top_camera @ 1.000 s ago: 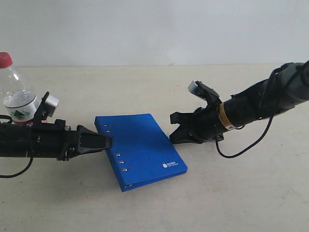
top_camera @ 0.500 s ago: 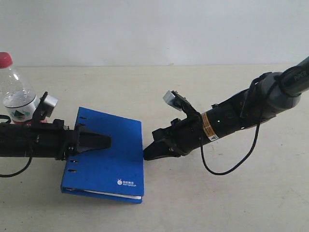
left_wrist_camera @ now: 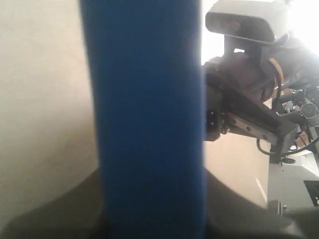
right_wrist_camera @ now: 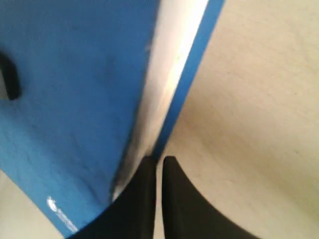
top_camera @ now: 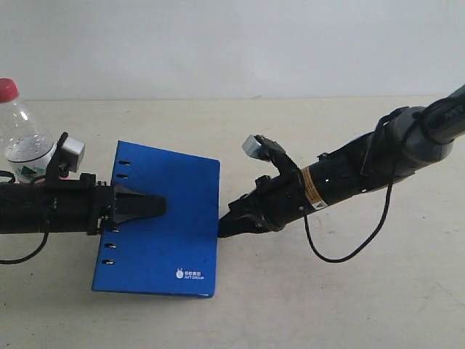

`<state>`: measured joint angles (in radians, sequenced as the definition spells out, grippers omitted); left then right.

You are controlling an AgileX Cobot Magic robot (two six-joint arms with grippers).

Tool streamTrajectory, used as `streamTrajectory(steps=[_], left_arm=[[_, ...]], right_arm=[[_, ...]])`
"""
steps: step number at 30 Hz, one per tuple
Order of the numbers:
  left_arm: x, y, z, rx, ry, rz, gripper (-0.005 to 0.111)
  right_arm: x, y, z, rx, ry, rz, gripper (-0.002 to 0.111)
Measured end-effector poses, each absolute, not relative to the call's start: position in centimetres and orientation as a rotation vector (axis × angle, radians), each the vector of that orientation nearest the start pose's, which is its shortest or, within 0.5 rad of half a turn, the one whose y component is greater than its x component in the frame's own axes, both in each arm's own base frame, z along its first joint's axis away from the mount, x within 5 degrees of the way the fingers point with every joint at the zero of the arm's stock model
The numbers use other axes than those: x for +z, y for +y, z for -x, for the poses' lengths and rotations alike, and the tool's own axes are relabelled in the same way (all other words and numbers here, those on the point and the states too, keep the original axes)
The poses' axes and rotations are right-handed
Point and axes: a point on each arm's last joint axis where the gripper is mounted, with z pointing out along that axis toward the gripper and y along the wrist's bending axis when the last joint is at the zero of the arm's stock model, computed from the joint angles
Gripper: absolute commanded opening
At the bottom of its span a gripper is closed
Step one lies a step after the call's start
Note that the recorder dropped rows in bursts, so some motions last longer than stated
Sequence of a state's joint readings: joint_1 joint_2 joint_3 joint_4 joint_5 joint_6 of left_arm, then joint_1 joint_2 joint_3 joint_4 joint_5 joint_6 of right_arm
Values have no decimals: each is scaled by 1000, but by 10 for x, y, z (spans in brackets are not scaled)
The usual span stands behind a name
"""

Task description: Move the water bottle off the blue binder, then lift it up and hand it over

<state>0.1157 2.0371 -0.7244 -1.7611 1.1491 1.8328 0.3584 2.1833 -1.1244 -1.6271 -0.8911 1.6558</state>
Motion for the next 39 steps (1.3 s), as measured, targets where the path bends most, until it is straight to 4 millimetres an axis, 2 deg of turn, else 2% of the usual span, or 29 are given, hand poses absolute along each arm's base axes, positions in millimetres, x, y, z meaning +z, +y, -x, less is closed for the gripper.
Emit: streamTrajectory(steps=[3,6,8,9,10,11,12,15,18,21,23,26,28,31,34,39], left_arm=[[102,-48,-301,-1363,2133,-212,5],[103,-49,-300,-1363,2122,-235,5],[110,-50,-291,-1329,2097,-295,5],[112,-50,-288,-1319,2089,-315,5],[121,-51,-280,-1285,2072,-364,5],[124,-51,-277,-1266,2070,-382,5],[135,-51,-269,-1200,2062,-425,5],[159,-48,-255,-1019,2060,-475,5],[197,-40,-224,-700,2026,-516,5],[240,-30,-186,-399,1904,-453,5],[263,-26,-157,-277,1791,-368,5],[278,-25,-124,-246,1660,-283,5],[280,-27,-106,-261,1590,-257,5],[272,-29,-92,-281,1558,-238,5],[258,-28,-91,-287,1596,-210,5],[253,-25,-98,-268,1649,-191,5]], right_arm=[[90,195,-338,1086,2413,825,0],[99,186,-348,832,2413,804,0],[134,176,-360,598,2331,725,0],[142,174,-361,571,2310,716,0],[162,172,-362,534,2257,703,0],[169,171,-361,525,2238,702,0],[186,170,-360,518,2196,696,0],[211,168,-356,508,2132,687,0],[235,163,-352,472,2071,661,0],[253,161,-346,470,2023,652,0],[262,161,-343,487,2004,651,0],[272,161,-337,513,1976,666,0],[278,161,-334,526,1960,671,0],[286,161,-329,540,1938,677,0],[297,160,-323,554,1908,683,0],[310,159,-315,574,1869,695,0]])
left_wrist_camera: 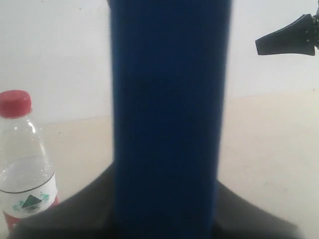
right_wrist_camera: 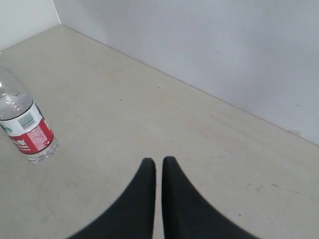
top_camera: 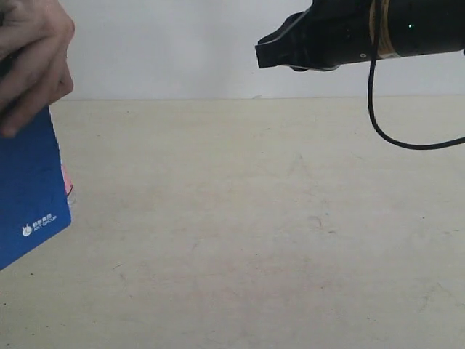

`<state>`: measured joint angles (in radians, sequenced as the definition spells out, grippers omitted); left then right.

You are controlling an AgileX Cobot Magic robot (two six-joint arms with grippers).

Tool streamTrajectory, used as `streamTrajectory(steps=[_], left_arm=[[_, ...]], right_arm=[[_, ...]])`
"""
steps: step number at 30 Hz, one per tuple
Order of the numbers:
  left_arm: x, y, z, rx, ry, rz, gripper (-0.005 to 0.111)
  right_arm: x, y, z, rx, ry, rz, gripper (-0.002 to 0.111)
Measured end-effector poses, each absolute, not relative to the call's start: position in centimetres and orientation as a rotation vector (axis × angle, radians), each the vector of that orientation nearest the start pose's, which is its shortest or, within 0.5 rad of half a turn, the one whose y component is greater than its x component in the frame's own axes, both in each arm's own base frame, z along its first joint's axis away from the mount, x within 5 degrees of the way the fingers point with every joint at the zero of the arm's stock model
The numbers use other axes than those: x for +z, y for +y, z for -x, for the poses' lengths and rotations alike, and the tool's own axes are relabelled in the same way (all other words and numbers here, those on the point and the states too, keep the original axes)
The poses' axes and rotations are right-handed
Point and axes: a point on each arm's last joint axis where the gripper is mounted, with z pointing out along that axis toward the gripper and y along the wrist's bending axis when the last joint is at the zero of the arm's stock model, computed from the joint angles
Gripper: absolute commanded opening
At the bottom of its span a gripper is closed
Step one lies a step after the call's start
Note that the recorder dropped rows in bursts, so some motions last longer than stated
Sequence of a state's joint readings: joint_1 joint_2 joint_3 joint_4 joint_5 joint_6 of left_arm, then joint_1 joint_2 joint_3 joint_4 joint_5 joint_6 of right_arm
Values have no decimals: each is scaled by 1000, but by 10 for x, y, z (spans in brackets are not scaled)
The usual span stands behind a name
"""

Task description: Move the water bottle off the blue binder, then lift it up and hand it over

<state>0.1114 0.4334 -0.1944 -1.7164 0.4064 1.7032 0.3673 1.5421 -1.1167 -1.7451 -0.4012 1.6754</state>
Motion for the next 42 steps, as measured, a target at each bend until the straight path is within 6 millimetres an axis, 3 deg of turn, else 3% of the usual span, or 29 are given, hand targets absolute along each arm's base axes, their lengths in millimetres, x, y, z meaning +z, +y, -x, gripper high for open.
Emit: streamTrajectory(steps=[8,12,15,18,21,23,28,29,31,35,38,42], left_arm=[[265,-27,-99,-271,1613,-234,7],[265,-29,-98,-287,1606,-253,28],[267,-29,-98,-292,1599,-250,51],[267,-28,-99,-283,1602,-235,63],[266,-25,-100,-257,1612,-206,59],[266,-22,-101,-249,1625,-152,51],[265,1,-101,-138,1644,147,8],[267,8,-98,-77,1628,218,5],[277,23,-91,87,1581,314,5],[311,38,-70,394,1452,299,5],[333,31,-49,469,1346,175,5],[345,20,-11,463,1149,86,5]], right_arm=[[313,160,-312,605,1858,715,0],[313,161,-311,612,1857,720,0],[313,161,-311,612,1857,720,0],[313,161,-311,614,1857,722,0],[313,161,-311,614,1857,722,0],[313,161,-311,614,1857,722,0],[313,161,-311,618,1857,724,0],[313,161,-311,620,1857,726,0],[313,162,-310,630,1856,734,0],[313,165,-306,680,1850,770,0],[313,167,-303,726,1853,789,0],[314,169,-300,780,1861,795,0]])
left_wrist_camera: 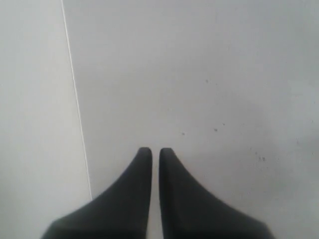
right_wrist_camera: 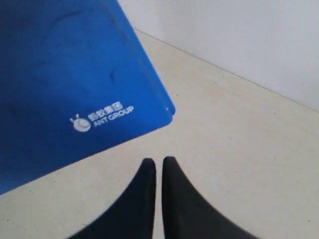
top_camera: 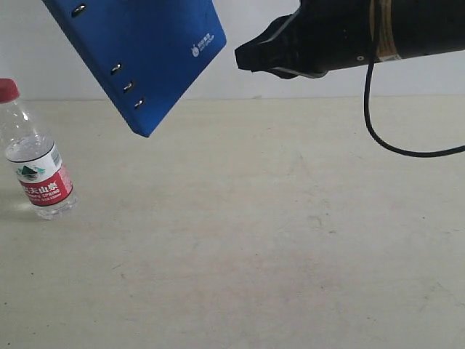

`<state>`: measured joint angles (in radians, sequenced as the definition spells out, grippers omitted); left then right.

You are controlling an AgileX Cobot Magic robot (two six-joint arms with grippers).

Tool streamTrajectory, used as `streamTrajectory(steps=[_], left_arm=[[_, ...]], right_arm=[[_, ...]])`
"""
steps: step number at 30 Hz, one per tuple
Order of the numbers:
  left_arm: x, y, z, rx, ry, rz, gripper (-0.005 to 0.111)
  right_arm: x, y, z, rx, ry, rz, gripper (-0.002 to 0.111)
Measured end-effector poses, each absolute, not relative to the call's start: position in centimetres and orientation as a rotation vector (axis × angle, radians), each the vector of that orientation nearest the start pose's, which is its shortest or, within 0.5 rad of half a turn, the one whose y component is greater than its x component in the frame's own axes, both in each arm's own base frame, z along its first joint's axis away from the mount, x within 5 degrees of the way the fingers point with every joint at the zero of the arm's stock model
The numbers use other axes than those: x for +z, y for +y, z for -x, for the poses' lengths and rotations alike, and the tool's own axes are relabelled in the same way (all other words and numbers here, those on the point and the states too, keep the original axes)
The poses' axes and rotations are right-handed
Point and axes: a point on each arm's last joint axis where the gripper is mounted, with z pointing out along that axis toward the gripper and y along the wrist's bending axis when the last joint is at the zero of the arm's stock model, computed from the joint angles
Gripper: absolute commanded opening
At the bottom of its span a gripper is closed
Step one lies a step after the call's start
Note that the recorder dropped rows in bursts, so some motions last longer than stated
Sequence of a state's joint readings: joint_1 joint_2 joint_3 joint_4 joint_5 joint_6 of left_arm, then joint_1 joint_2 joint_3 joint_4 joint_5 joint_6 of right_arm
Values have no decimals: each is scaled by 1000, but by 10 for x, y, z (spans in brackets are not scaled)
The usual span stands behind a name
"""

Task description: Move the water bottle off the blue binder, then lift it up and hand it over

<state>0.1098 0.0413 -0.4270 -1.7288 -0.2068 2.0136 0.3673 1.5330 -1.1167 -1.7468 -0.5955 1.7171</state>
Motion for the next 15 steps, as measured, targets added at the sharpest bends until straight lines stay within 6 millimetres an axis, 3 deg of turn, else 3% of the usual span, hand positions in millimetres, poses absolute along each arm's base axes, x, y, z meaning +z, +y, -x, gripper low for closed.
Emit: streamTrajectory(steps=[3,6,10,15], left_arm=[[344,19,-4,459,1116,92,5],[333,19,-14,450,1166,76,5],[313,19,-34,495,1280,5,5],[308,20,-44,470,1338,8,5]], right_arm=[[317,169,-297,792,1850,802,0],[330,166,-289,780,1812,800,0],[365,157,-266,737,1684,825,0],[414,142,-221,734,1515,824,0]])
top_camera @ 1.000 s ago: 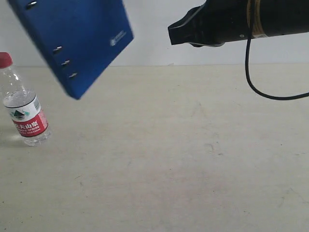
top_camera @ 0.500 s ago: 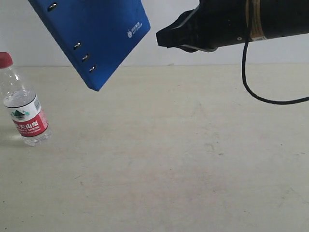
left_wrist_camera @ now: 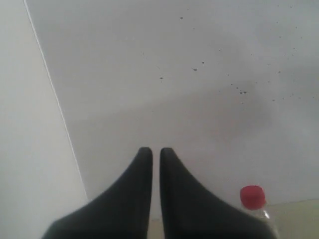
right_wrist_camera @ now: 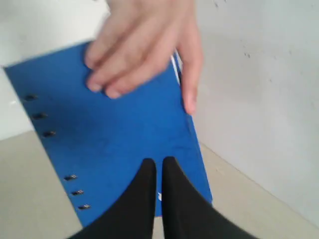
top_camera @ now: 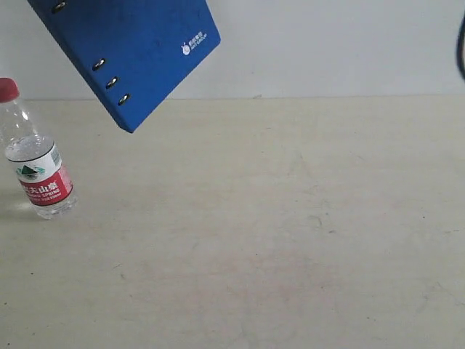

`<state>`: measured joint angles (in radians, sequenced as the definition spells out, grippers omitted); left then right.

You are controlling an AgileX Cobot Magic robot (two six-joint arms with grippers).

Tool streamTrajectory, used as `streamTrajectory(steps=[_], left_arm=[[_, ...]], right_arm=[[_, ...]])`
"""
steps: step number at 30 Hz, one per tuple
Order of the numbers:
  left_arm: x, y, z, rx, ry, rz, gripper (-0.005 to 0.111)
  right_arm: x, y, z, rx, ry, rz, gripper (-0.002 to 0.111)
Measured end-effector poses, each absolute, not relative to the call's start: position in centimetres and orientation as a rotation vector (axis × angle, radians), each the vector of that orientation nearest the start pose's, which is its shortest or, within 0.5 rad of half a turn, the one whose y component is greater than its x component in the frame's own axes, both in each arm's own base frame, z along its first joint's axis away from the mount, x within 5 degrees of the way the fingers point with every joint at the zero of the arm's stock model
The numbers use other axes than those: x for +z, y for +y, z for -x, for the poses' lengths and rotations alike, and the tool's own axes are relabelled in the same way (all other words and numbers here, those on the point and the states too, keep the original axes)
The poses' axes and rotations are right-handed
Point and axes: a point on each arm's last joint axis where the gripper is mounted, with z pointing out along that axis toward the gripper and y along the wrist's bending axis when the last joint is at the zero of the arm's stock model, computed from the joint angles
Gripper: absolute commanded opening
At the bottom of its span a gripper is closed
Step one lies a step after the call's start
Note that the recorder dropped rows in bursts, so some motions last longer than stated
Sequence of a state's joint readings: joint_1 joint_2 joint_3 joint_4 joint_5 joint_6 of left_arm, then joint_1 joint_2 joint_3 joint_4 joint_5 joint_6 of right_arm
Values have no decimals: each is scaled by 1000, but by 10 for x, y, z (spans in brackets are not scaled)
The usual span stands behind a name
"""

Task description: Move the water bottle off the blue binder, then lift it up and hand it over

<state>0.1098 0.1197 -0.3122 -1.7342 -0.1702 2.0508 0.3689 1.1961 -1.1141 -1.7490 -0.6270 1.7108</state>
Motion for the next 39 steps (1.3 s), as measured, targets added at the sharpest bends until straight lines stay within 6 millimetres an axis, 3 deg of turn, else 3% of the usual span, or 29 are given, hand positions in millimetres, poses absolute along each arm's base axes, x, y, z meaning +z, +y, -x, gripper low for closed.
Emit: streamTrajectory(steps=[6,10,13,14,16,18,23,26,28,34,37,39], left_arm=[[294,21,-51,305,1377,145,5],[284,31,-49,385,1410,242,5],[284,44,-35,508,1389,373,5],[289,48,-24,545,1341,439,5],[294,48,-17,543,1300,450,5],[299,44,-15,510,1270,411,5],[302,29,-23,395,1250,234,5],[281,24,-34,340,1307,185,5],[264,24,-39,331,1358,191,5],[235,20,-49,271,1438,152,5],[218,13,-54,159,1477,134,5],[214,9,-56,90,1482,124,5]], right_arm=[[456,122,-165,705,1326,838,0],[483,100,-123,539,1144,815,0],[494,79,-81,456,1024,771,0],[488,63,-52,413,976,710,0],[470,48,-32,375,966,624,0],[441,34,-25,342,1008,498,0],[334,16,-41,336,1235,219,0],[249,7,-62,299,1460,12,0],[220,-3,-67,274,1519,-159,0],[208,-27,-66,142,1524,-456,0],[206,-20,-67,144,1584,-338,0],[203,-8,-68,176,1643,-166,0]])
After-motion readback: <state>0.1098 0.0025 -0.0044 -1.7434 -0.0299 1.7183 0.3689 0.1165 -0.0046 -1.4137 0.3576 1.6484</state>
